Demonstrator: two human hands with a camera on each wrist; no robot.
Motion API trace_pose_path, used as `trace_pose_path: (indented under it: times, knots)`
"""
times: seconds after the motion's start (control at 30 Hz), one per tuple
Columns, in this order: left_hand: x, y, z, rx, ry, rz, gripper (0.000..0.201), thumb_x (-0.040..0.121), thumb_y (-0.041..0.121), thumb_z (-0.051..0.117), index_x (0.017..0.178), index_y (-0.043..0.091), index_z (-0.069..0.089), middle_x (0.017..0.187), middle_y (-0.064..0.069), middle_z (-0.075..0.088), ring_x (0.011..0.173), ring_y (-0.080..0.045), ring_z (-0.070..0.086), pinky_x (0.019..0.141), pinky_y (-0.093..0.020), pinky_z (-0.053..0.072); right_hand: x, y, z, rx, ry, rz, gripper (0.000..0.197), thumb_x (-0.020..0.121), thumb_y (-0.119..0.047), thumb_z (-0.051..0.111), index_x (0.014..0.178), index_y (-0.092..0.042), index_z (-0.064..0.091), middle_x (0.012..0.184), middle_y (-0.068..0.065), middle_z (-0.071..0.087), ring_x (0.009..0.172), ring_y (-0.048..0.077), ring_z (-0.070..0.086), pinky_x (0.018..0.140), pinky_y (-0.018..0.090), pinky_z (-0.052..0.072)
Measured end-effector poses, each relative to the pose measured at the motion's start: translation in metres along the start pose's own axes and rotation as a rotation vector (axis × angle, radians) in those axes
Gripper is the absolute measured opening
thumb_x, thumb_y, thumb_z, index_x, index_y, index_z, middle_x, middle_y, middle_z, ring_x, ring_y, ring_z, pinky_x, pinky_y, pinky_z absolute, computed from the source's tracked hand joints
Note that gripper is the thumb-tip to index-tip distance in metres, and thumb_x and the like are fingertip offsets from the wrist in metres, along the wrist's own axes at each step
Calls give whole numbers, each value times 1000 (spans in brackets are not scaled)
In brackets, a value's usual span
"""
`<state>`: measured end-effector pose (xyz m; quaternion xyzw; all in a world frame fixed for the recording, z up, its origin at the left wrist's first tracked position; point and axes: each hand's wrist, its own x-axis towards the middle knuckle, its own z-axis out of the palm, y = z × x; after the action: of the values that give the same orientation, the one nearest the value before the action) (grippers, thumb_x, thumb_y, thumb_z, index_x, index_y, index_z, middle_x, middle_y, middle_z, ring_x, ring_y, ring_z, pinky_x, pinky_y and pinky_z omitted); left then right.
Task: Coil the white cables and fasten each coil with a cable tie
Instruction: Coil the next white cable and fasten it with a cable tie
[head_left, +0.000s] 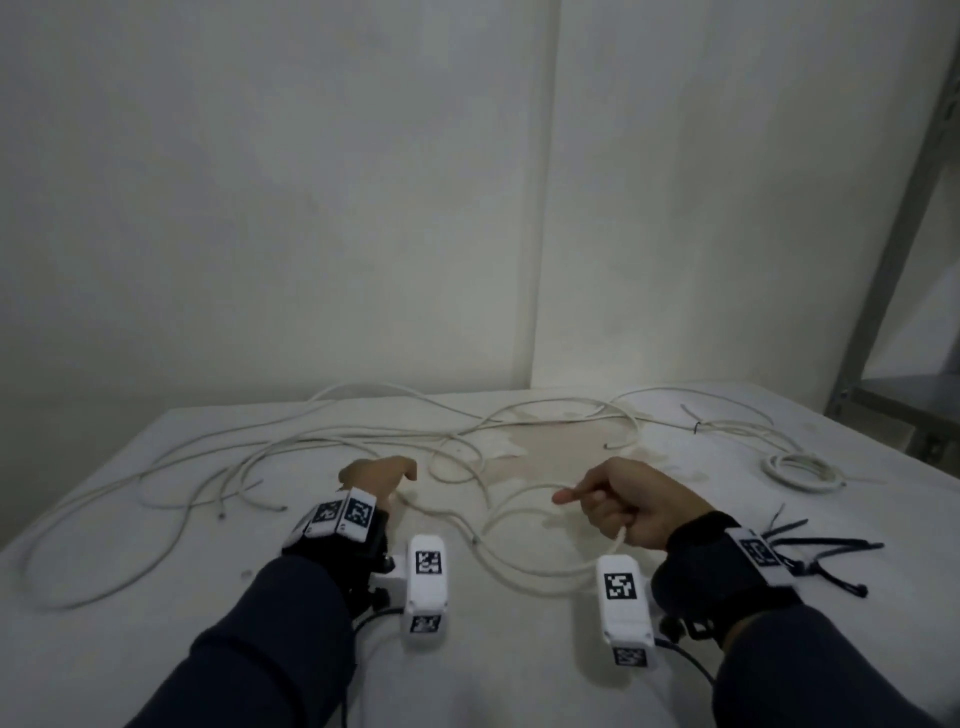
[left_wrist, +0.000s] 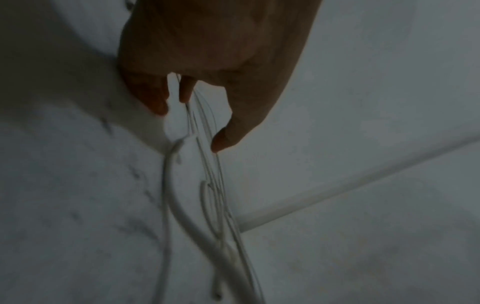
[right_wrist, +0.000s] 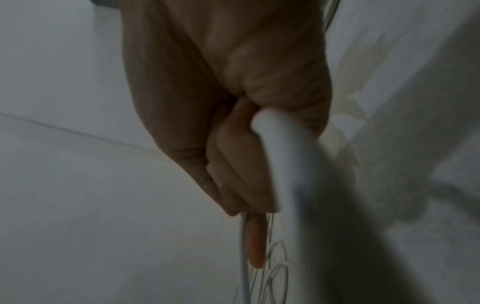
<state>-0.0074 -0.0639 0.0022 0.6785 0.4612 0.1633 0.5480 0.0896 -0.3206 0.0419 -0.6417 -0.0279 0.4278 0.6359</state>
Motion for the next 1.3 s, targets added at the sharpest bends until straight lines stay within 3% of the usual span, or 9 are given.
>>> trace_pose_path:
  times: [0.1,0.23,0.4,0.5,0.6,0.7,1.0,1.23,1.3]
  knots:
    - [7,-19,-16,230,30,29,82,59,39,76,120,-10,53,117,-20,60,100,-35,61,82,-33,53,-2,-2,18,-64,-119,50,28,95,-5,35,96,8,60,49,-3,27,31,4,19,27,13,13]
    - [-2,-26,-19,485,10,242,33,77,30,73,86,1,58,89,-11,62,93,-29,62,65,-24,44,5,-1,38,-55,-55,18,27,96,-4,32,94,6,57,46,-3,27,29,4,19,25,14,16]
    - [-6,-22,-21,543,-30,250,31,81,12,64,64,9,38,68,-1,42,84,-23,53,64,-23,39,12,5,39,-20,69,-84,25,95,-3,32,92,4,55,47,-2,30,30,5,19,26,15,16]
    - [-7,-20,-22,267,-29,330,7,88,1,48,82,1,51,80,-9,54,92,-30,61,65,-22,39,17,7,32,-2,145,-138,23,94,-5,34,90,2,55,49,-1,32,30,5,19,26,15,16]
    - [-25,-2,-30,-197,-21,463,25,90,-8,35,103,7,50,97,-12,59,57,-13,57,43,-16,40,25,8,31,-24,210,-178,22,96,-12,38,89,-2,57,49,-2,34,30,5,21,29,15,19]
    - [-50,31,-50,-367,-89,663,39,81,-17,32,94,11,54,78,-10,62,37,-5,41,36,-15,30,34,8,42,-26,239,-214,23,97,-15,42,86,-4,58,50,-2,38,32,7,29,32,15,25]
    - [-37,89,-85,-430,-433,780,35,104,30,31,99,14,61,62,3,49,38,-5,21,41,-20,16,54,4,60,296,171,-399,18,91,-16,55,96,-8,70,63,1,45,51,12,39,46,22,37]
    - [54,42,-73,-401,7,332,35,102,27,39,122,2,52,73,-11,53,41,-5,51,41,-17,40,78,12,50,476,199,-461,11,95,-17,55,93,-9,63,66,-1,39,52,10,37,45,20,35]
    - [70,19,-80,-66,72,108,65,98,39,46,146,0,25,123,-31,52,105,-28,63,87,-37,52,83,13,52,540,199,-460,12,96,-18,52,93,-10,61,66,0,40,54,11,38,48,21,36]
